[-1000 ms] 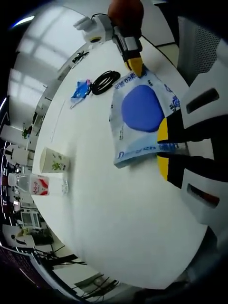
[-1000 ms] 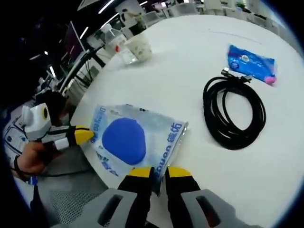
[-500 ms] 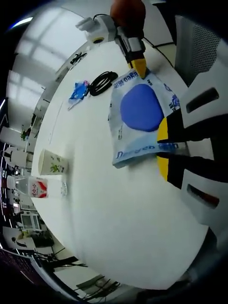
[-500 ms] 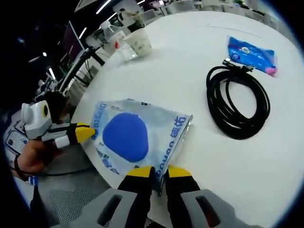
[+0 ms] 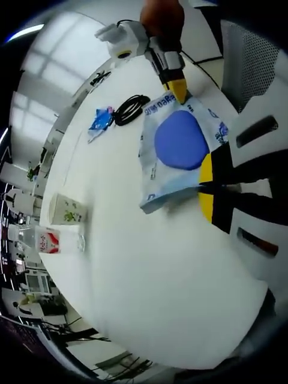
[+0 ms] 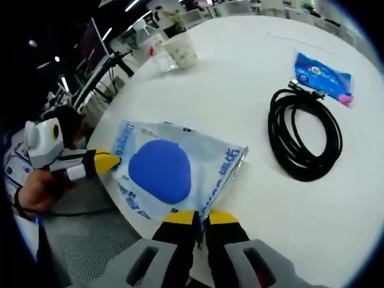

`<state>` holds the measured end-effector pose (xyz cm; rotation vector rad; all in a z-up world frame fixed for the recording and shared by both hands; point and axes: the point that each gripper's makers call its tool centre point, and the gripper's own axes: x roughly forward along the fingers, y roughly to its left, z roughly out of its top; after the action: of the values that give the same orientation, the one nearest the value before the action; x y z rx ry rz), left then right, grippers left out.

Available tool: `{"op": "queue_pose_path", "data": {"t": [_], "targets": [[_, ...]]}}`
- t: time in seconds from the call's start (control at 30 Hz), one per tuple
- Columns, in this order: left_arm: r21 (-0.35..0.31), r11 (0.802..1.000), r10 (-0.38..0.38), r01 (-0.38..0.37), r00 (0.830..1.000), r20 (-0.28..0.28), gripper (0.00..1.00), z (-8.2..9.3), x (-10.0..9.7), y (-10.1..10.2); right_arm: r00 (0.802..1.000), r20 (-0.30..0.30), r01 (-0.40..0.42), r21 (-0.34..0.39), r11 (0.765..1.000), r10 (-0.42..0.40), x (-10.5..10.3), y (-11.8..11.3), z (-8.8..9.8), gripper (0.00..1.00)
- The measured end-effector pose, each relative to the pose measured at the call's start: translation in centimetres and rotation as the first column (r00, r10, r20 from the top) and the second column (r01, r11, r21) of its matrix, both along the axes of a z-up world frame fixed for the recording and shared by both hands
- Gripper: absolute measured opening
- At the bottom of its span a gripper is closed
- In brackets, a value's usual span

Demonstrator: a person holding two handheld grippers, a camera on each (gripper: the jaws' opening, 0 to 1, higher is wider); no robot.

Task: Arrange the tabletop items into an orderly group along one side of the table until the central work area is clear of visible clutter.

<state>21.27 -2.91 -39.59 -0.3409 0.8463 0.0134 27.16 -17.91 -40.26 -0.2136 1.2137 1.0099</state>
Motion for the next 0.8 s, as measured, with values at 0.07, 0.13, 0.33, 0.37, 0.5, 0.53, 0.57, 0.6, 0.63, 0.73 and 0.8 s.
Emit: {"op": "queue_pose_path", "data": {"t": [0.07,0.13,0.33,0.37,0.5,0.53,0.57,0.6,0.63,0.73,0.8], "targets": [[-0.004,1.000,-0.003,0.003,1.000,0.015,0.00,0.5,0.5,0.1,1.000,-0.001,0.014,0.002,1.000,-0.014,0.2,0.0,0.1,0.01],[-0.002,1.000,-0.014,0.014,1.000,0.026,0.00,0.9,1.0,0.1,1.000,0.000,0.031,0.005,1.000,-0.031,0.8,0.0,0.0,0.01],[0.010,0.999,-0.047,0.046,0.998,0.044,0.00,1.6,2.0,-0.3,0.997,0.035,0.064,0.022,0.998,-0.064,2.2,0.1,0.4,0.00],[0.007,0.999,-0.051,0.050,0.998,0.046,0.00,1.6,2.2,-0.4,0.996,0.039,0.076,0.029,0.997,-0.077,2.3,0.0,0.7,0.00],[0.001,0.997,-0.083,0.083,0.996,0.042,0.00,1.0,2.7,-1.2,0.994,0.054,0.097,0.035,0.995,-0.098,2.9,-0.8,0.8,0.00],[0.005,0.995,-0.103,0.102,0.994,0.037,0.00,0.7,2.9,-1.5,0.992,0.058,0.107,0.036,0.994,-0.109,3.3,-1.3,0.6,0.00],[0.006,0.994,-0.113,0.112,0.993,0.040,0.00,1.0,3.4,-2.0,0.991,0.060,0.115,0.036,0.993,-0.117,3.5,-1.5,0.6,0.00],[0.004,0.993,-0.116,0.116,0.992,0.043,0.00,1.2,3.8,-2.3,0.990,0.063,0.123,0.036,0.992,-0.125,3.6,-1.7,0.7,0.00],[-0.002,0.992,-0.123,0.123,0.991,0.046,0.00,1.2,4.2,-2.4,0.989,0.066,0.131,0.036,0.991,-0.133,3.5,-1.9,0.8,0.00],[-0.004,0.990,-0.139,0.139,0.989,0.050,0.00,1.3,5.0,-3.1,0.985,0.066,0.160,0.043,0.986,-0.162,4.4,-2.8,0.7,0.00],[-0.006,0.988,-0.151,0.151,0.987,0.051,0.00,1.2,5.5,-3.1,0.981,0.064,0.178,0.050,0.983,-0.181,4.5,-3.2,0.8,0.00]]}}
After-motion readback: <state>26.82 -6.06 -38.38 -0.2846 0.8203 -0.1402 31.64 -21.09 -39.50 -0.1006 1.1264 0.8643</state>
